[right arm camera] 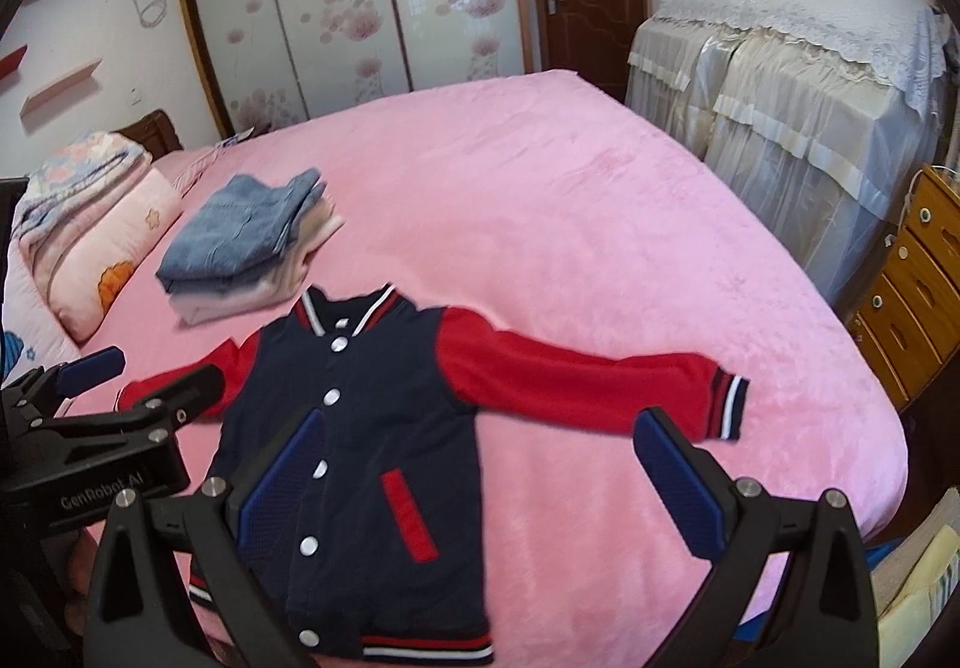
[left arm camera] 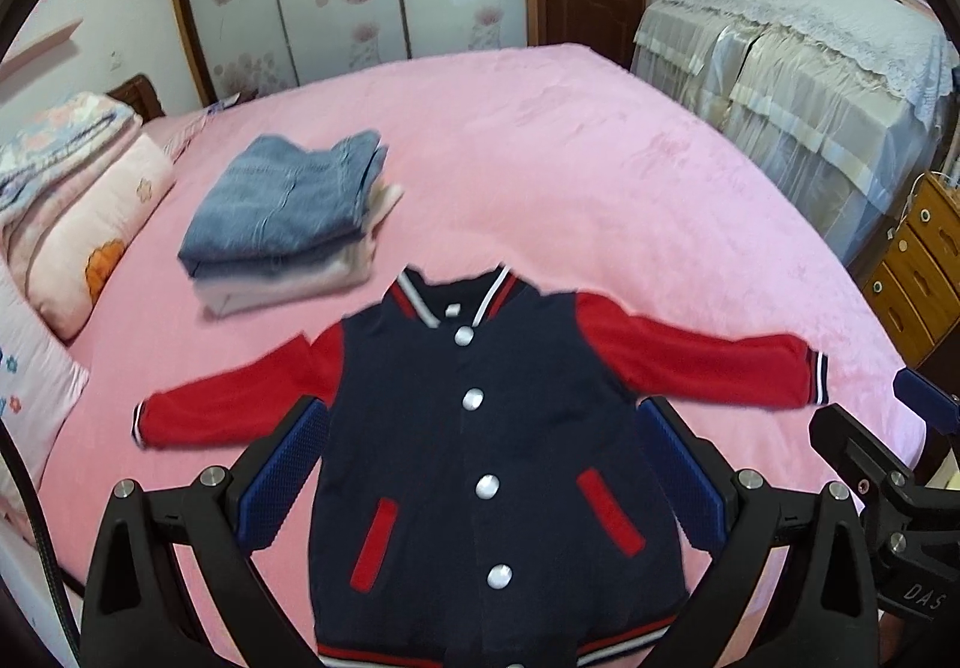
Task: Fold large clothes
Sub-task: 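Move the right tool to the red sleeve cuff and grasp it, then lift the red sleeve with the right tool and fold it across the jacket body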
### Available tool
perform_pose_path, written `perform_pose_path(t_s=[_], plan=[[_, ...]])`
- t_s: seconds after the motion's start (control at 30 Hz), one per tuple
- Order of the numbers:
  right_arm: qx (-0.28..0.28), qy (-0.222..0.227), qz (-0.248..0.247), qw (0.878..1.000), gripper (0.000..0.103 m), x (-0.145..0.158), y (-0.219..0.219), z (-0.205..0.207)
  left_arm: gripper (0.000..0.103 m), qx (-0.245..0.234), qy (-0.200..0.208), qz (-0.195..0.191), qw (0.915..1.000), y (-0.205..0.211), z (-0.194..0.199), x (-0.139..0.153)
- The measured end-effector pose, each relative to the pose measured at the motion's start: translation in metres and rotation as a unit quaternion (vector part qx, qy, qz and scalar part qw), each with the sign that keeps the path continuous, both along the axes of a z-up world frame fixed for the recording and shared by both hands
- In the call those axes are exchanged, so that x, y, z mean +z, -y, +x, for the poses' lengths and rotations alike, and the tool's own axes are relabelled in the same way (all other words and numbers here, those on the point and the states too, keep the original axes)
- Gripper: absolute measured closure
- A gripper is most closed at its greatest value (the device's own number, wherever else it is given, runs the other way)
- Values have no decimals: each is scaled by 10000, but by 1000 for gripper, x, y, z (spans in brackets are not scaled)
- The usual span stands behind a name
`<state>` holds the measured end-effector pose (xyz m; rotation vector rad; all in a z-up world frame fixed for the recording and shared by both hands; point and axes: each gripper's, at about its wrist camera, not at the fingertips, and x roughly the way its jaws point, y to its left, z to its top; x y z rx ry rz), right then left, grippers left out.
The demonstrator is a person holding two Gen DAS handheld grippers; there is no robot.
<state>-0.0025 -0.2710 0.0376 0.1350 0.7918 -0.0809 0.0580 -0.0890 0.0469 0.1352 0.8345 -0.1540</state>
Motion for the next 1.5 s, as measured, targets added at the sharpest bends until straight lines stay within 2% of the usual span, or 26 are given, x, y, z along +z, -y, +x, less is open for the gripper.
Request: perform_pose_path(t_s=[0.2,0.5,0.73,0.87,1.03,1.2,1.37,1.5], plan=[[-236,142,-102,9996,1,-2,29,5,2,-246,168,18,9996,32,16,-5],[-759,-117,40,9970,4,-39,84,14,2,-544,143,115,9984,79,41,-37],[-1172,-371,470,9913,17,-77,135,22,2,-775,-117,187,9967,112,62,-80],[-1402,-528,842,9851,31,-104,167,25,2,-891,-336,172,9953,126,77,-106],[-1650,-776,1351,9739,43,-143,202,28,2,-921,-594,178,9938,142,90,-134],[-1844,-974,1642,9641,60,-175,223,31,2,-926,-804,71,9924,145,96,-148],[-1933,-985,1728,9608,62,-192,229,34,2,-893,-940,-37,9916,139,95,-152],[-1975,-1021,1461,9640,62,-193,223,38,2,-828,-1025,-117,9912,128,90,-151]])
